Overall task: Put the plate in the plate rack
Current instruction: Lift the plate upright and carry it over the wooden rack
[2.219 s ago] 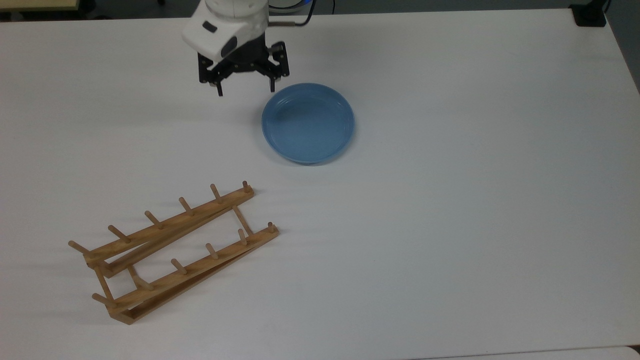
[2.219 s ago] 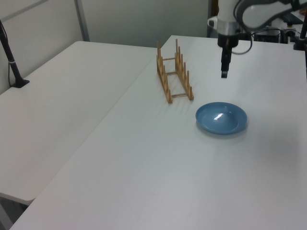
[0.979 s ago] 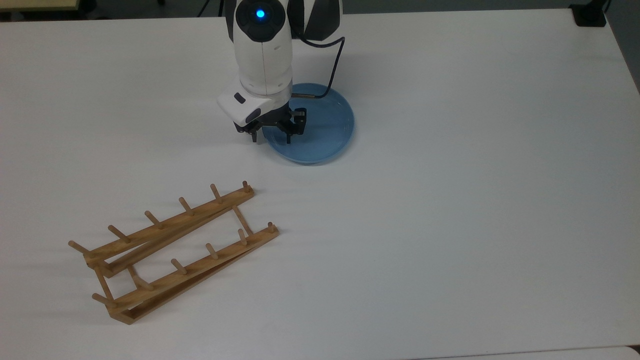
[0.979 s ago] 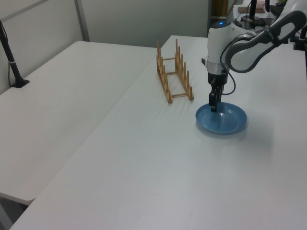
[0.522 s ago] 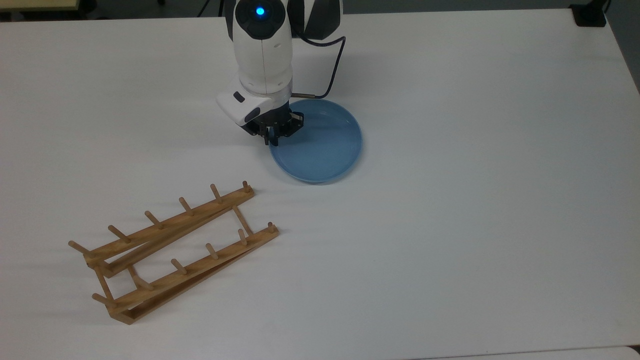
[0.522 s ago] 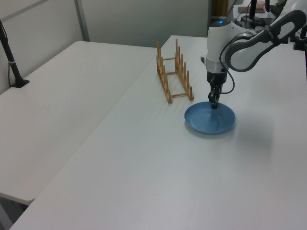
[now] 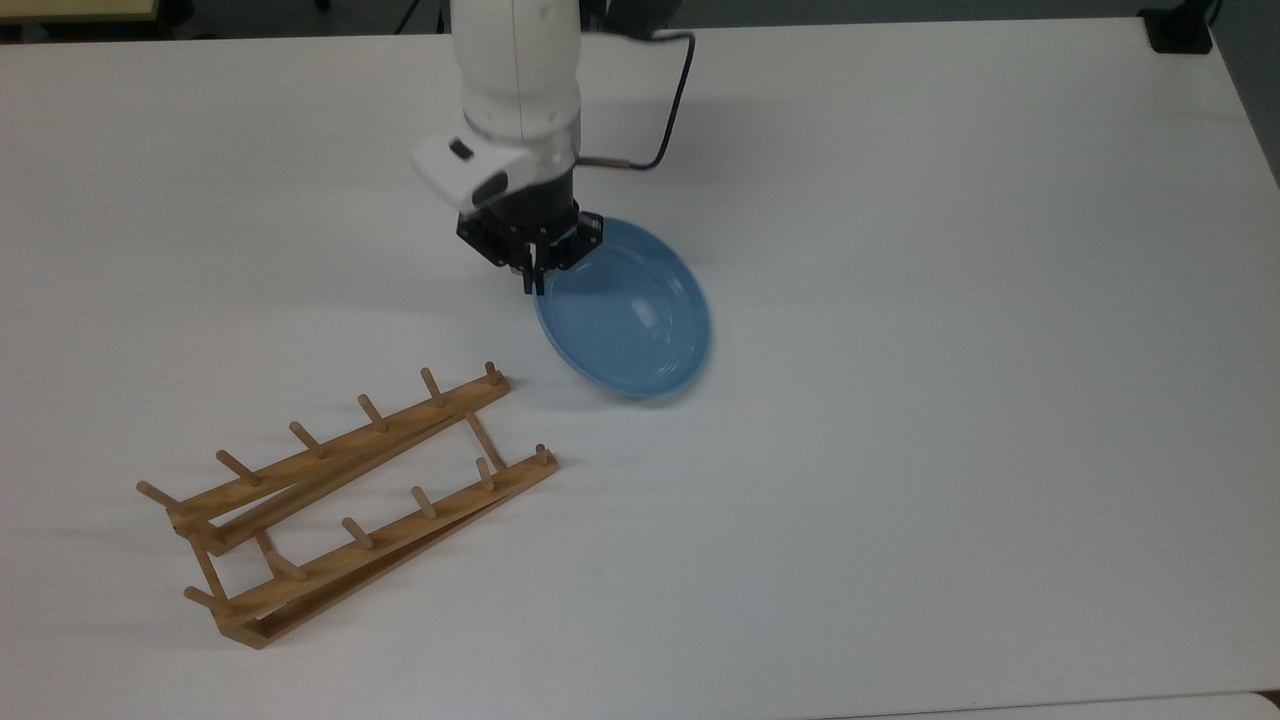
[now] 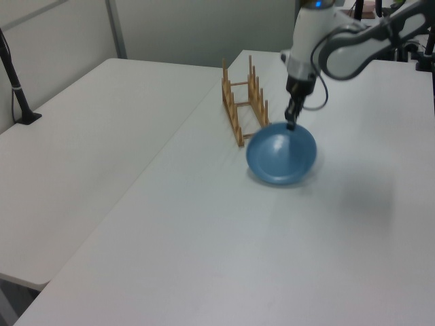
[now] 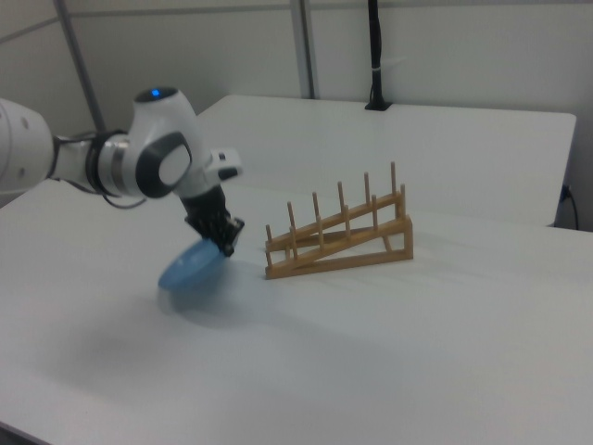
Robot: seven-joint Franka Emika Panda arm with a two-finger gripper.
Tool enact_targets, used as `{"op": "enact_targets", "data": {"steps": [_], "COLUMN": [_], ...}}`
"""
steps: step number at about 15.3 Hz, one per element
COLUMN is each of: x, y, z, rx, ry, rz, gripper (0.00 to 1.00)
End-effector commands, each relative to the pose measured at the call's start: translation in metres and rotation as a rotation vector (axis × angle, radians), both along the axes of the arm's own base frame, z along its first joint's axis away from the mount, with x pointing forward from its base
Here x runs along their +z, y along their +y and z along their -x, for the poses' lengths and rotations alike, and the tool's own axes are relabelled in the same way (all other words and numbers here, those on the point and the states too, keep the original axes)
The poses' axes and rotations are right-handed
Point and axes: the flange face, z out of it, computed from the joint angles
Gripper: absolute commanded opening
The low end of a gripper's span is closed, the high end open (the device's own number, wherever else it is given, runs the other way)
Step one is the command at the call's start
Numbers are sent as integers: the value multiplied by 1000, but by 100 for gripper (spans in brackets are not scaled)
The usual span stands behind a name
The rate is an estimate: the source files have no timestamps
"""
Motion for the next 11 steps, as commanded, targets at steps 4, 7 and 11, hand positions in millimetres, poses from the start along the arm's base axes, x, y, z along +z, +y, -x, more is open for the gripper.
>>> {"op": "enact_targets", "data": {"steps": [4,7,11], "x": [97,144,194], "y": [-4,-12,-18], "z": [-11,-13,3], "rx": [-24,-14,54], "ry": [-187,-287,-394], "rz": [-18,26,205], "gripper": [0,0,0]}}
